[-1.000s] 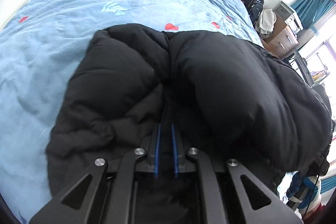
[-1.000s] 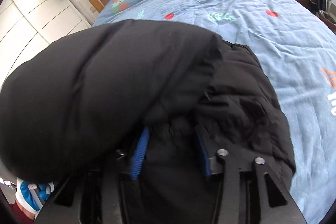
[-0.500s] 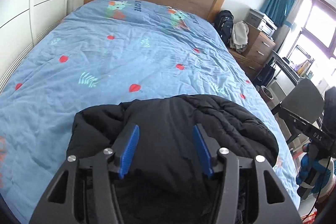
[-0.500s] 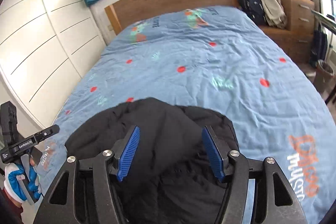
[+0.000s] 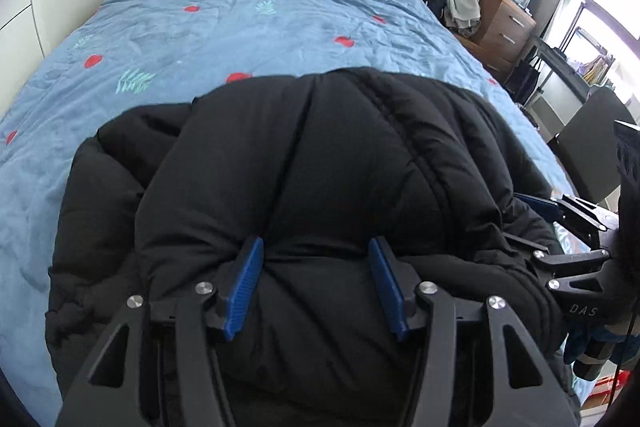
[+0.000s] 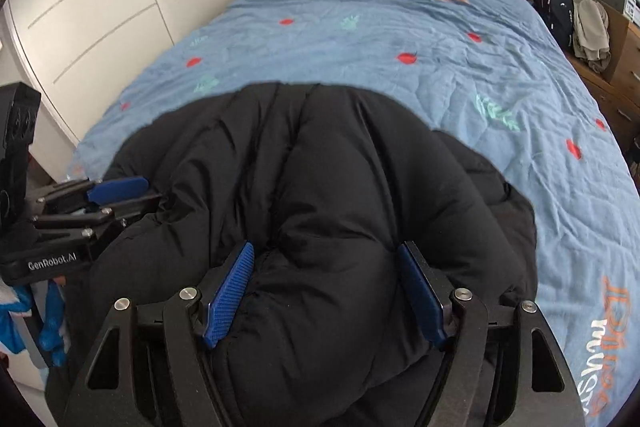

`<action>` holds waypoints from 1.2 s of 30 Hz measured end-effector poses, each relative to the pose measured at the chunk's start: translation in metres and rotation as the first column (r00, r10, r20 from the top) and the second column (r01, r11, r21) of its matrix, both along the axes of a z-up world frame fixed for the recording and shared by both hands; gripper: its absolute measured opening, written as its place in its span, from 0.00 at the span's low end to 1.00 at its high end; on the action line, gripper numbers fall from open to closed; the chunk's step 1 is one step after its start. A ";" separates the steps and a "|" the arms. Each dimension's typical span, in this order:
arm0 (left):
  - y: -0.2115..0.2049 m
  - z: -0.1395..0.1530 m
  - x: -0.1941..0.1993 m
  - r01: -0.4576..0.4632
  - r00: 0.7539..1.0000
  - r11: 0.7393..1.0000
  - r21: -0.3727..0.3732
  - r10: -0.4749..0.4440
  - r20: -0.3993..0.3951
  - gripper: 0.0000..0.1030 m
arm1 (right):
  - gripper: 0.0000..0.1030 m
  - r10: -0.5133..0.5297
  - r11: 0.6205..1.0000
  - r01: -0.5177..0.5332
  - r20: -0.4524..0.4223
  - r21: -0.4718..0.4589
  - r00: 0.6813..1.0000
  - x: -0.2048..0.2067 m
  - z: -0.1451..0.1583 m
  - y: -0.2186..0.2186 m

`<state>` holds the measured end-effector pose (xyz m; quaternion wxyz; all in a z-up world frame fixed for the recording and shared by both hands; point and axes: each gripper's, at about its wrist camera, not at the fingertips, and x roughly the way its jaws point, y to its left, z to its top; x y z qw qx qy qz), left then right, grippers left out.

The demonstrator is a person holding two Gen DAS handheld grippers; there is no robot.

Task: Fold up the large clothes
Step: 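Press and smooth the folded jacket with both open tools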

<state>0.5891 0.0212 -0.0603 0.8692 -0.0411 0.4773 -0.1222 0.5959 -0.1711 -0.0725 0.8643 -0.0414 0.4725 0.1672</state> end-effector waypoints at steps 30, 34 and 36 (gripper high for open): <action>-0.020 -0.006 -0.068 0.030 0.999 0.999 -0.033 -0.029 0.038 0.55 | 0.71 0.039 0.999 -0.038 0.031 -0.014 0.999 -0.054 -0.008 -0.002; -0.018 -0.010 -0.079 0.025 0.999 0.999 -0.038 -0.023 0.042 0.55 | 0.71 0.027 1.000 -0.027 0.039 -0.007 0.999 -0.062 -0.014 -0.003; -0.018 -0.012 -0.081 0.025 0.999 0.999 -0.037 -0.023 0.045 0.55 | 0.71 0.029 1.000 -0.028 0.046 -0.012 0.999 -0.067 -0.017 -0.003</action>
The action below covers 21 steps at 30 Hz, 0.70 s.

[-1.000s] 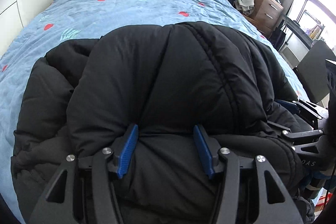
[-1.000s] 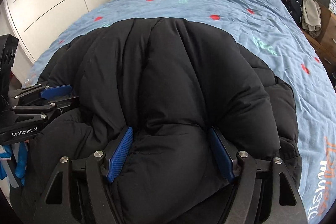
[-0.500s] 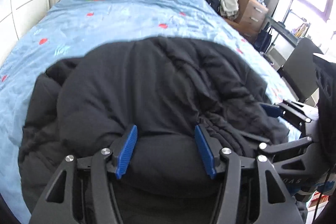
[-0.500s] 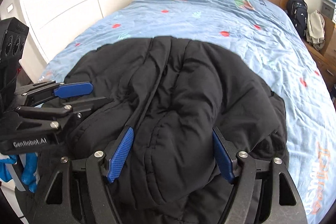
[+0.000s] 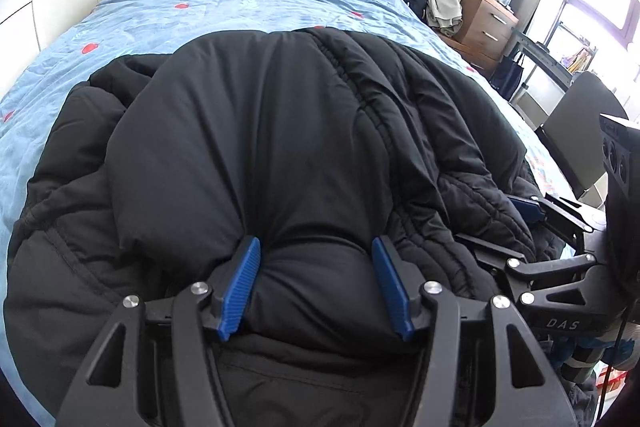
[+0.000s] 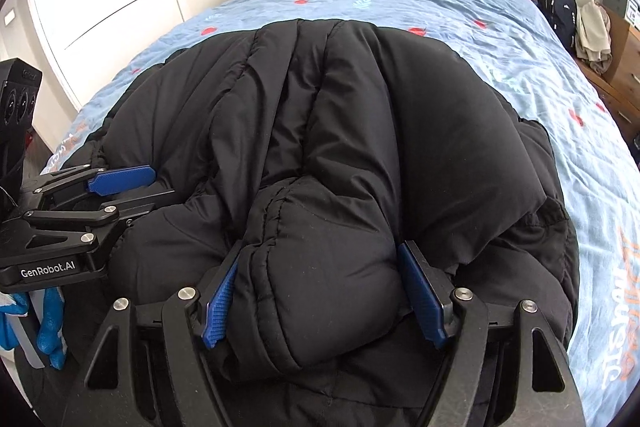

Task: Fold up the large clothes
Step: 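Press and smooth the folded jacket with both open tools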

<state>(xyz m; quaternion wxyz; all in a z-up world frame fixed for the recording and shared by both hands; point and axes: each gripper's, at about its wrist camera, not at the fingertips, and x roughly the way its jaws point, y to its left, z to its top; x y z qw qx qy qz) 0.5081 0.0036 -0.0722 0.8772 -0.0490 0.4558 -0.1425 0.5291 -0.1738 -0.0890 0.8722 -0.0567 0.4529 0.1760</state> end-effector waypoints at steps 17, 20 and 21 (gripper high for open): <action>-0.007 0.049 -0.021 -0.043 0.994 0.992 0.121 0.030 0.104 0.60 | 0.71 -0.016 1.000 0.016 0.015 0.006 1.000 -0.018 0.020 -0.006; -0.010 0.064 -0.017 -0.043 0.990 0.985 0.167 0.019 0.139 0.60 | 0.72 -0.011 1.000 0.011 0.031 0.006 0.999 -0.020 0.032 -0.008; -0.010 0.068 -0.016 -0.040 0.989 0.985 0.167 0.016 0.147 0.60 | 0.72 -0.011 1.000 0.011 0.035 0.009 0.999 -0.019 0.035 -0.009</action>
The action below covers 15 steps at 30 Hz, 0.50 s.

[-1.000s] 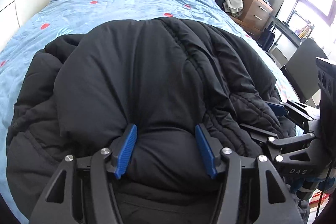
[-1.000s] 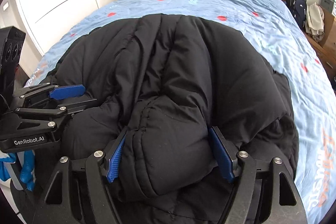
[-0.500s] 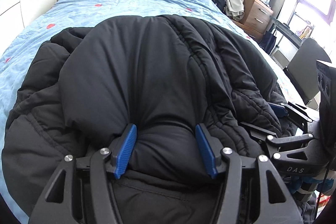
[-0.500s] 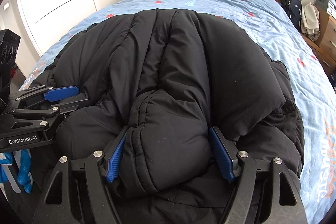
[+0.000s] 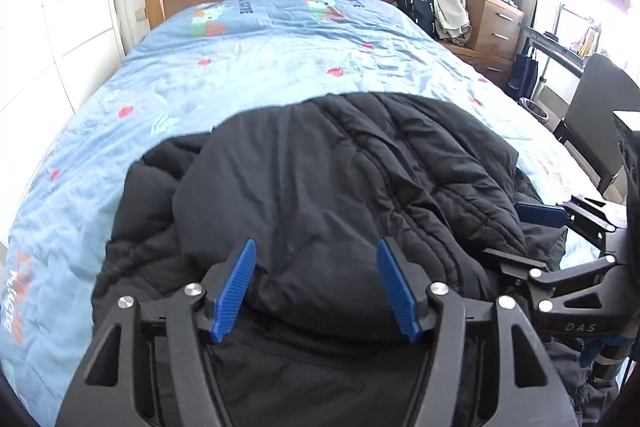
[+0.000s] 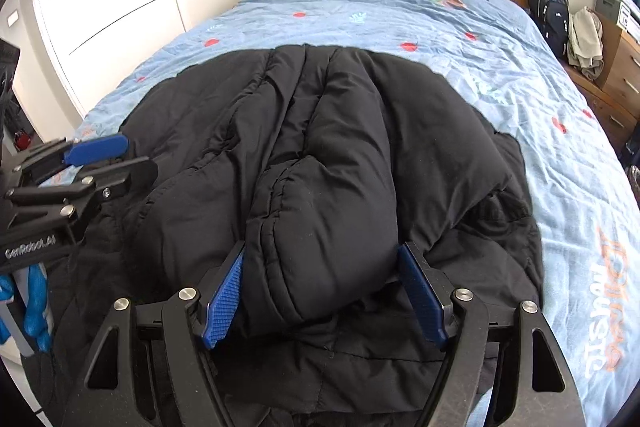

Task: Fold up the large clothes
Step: 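Press and smooth the folded jacket with both open tools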

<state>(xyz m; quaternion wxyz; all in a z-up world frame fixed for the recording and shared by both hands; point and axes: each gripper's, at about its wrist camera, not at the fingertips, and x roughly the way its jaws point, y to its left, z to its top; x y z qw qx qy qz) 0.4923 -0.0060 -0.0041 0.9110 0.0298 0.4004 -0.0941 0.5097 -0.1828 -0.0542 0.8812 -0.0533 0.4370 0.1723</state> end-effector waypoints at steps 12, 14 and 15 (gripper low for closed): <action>0.005 0.014 0.037 -0.003 0.999 0.999 0.038 0.002 0.039 0.60 | 0.72 -0.030 0.999 0.028 0.103 0.023 0.994 0.056 0.044 -0.005; 0.006 0.012 0.048 -0.008 0.999 0.999 0.040 0.007 0.038 0.60 | 0.72 -0.036 0.999 0.034 0.108 0.020 0.993 0.070 0.044 -0.004; 0.007 0.010 0.055 -0.012 0.999 0.999 0.044 0.010 0.037 0.60 | 0.72 -0.038 0.999 0.036 0.108 0.022 0.993 0.077 0.043 -0.003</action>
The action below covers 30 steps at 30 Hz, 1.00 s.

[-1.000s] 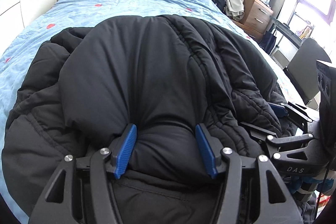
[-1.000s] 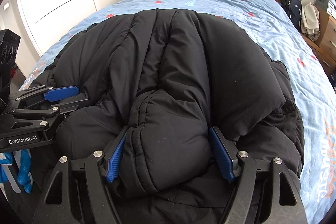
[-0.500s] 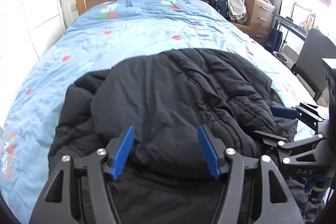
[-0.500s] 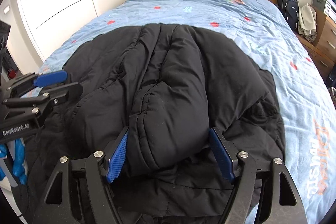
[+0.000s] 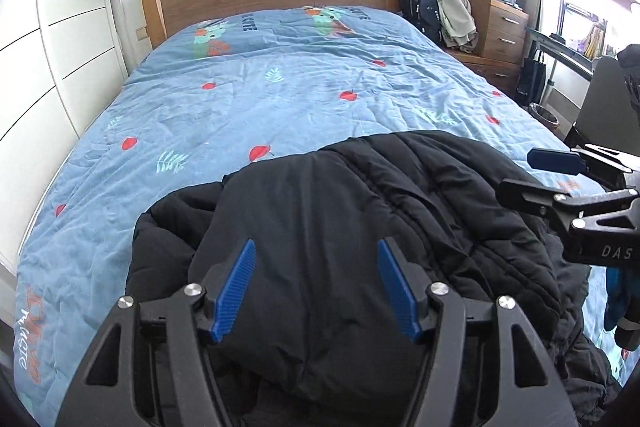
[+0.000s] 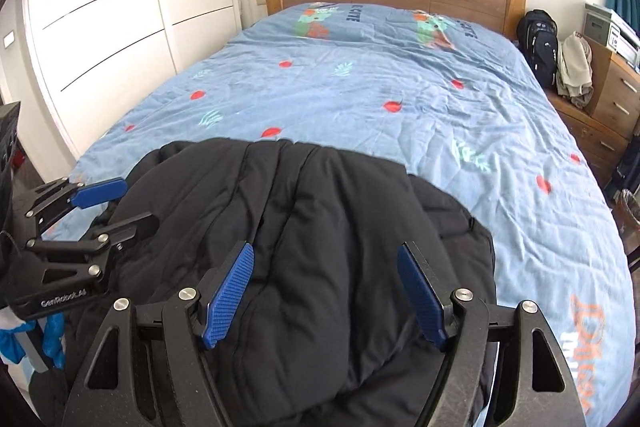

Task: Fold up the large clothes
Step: 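Press and smooth the folded jacket with both open tools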

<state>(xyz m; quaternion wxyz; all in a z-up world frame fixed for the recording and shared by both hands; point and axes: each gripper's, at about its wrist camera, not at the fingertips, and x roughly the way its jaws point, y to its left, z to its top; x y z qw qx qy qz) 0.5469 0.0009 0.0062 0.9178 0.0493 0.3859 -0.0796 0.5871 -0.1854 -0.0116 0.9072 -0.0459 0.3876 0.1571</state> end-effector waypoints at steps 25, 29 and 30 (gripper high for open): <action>0.006 -0.079 0.007 -0.058 0.998 0.998 -0.022 0.058 0.001 0.70 | 0.73 -0.020 0.999 0.019 -0.011 -0.046 1.000 0.006 -0.073 0.013; 0.006 -0.077 -0.002 -0.066 0.997 0.998 -0.024 0.067 0.034 0.70 | 0.73 -0.012 0.999 0.012 0.006 -0.049 1.000 -0.003 -0.069 0.013; 0.006 -0.076 -0.004 -0.070 0.997 0.997 -0.025 0.071 0.042 0.70 | 0.73 -0.010 0.999 0.010 0.005 -0.045 1.000 -0.005 -0.068 0.013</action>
